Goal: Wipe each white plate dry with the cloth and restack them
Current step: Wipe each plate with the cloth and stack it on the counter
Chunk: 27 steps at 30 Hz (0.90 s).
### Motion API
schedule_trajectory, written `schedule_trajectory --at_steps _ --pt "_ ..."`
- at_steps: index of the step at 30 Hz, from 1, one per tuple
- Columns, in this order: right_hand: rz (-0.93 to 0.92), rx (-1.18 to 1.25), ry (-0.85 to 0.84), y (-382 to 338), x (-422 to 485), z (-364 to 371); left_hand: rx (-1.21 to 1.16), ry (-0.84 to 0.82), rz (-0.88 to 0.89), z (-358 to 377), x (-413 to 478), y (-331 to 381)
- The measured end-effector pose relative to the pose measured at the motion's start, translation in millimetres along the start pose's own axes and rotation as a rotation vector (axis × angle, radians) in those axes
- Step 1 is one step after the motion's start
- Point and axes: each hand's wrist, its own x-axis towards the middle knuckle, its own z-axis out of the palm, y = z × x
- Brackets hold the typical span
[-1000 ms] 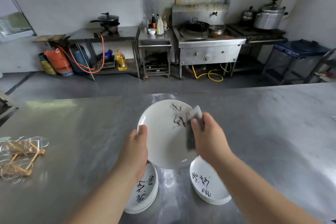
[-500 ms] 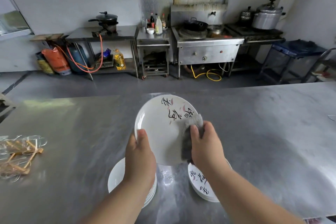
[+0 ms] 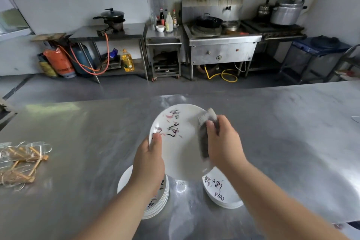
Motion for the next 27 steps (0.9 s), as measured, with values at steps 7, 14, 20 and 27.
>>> schedule_trajectory --at_steps 7,14,20,27 --pt "0.046 -0.045 -0.041 0.7 7.5 -1.2 -0.039 0.036 0.062 2.4 -1.6 -1.6" --pt "0.101 0.249 0.025 -3.5 -14.3 17.3 -0.162 0.149 0.081 22.8 -3.2 6.5" --pt "0.084 0.169 -0.002 7.5 6.7 3.3 -0.273 -0.128 0.003 15.3 8.8 9.1" --pt "-0.123 0.011 -0.05 -8.7 41.7 -19.4 -0.088 -0.11 -0.053 9.1 24.1 18.1"
